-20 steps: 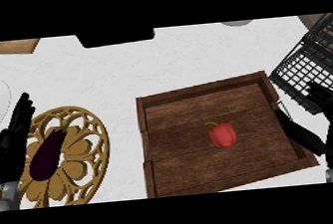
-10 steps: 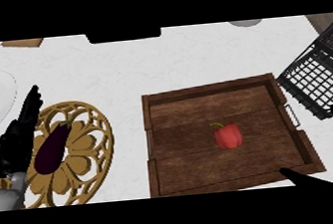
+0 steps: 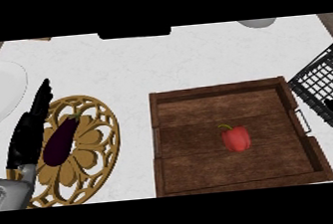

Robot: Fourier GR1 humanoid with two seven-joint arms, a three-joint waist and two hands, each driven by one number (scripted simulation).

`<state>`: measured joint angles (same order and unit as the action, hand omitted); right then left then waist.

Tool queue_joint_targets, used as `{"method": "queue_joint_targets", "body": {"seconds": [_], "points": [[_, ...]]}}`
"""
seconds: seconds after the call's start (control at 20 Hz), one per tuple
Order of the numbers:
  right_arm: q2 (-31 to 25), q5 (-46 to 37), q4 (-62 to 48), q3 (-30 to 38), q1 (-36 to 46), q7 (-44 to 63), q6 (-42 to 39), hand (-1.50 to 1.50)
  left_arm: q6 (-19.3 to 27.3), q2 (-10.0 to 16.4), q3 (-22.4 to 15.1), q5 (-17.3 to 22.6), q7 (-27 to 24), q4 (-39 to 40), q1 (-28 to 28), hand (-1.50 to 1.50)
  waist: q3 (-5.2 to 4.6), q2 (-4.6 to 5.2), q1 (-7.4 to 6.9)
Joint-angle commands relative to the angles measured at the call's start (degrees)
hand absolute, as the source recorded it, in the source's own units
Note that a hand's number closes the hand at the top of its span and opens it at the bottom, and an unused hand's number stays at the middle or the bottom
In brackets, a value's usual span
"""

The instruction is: Pick the bell pepper from the tray and place it in the tiered basket

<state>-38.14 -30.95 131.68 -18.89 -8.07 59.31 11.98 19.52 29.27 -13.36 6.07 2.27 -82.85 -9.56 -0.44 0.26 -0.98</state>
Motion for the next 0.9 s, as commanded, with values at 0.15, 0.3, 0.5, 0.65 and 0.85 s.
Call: {"method": "queue_joint_targets", "body": {"seconds": [0.15, 0.3, 0.5, 0.65, 0.85], "points": [[6.2, -0.3, -5.2, -4.4, 14.8, 19.1, -10.0, -1.5, -2.3, -0.1, 1.5, 0.3, -0.9, 2.9, -2.1, 0.0, 0.21, 0.15, -0.54], [10.1, -0.9, -9.2, -6.7, 17.5, 22.6, -11.6, -1.5, -2.0, -1.2, 0.6, -0.1, -1.5, 2.4, -0.6, 0.0, 0.15, 0.13, -0.98], [12.8, -3.1, -12.4, -7.9, 20.4, 25.8, -14.5, -1.5, -2.4, 0.4, 2.3, 0.3, 1.1, 0.9, -1.3, 0.0, 0.19, -0.22, -0.53], [14.6, -2.9, -14.5, -8.4, 19.3, 24.2, -15.2, -1.5, 0.1, -3.5, 1.0, -1.6, 0.9, 3.1, -3.3, 0.0, 0.3, -0.18, 0.87], [18.9, -6.5, -15.8, -9.5, 20.8, 25.9, -17.7, -1.5, -0.6, -1.6, 1.4, -2.0, 1.0, -1.0, 0.7, 0.0, 0.35, -0.47, 0.32]]}}
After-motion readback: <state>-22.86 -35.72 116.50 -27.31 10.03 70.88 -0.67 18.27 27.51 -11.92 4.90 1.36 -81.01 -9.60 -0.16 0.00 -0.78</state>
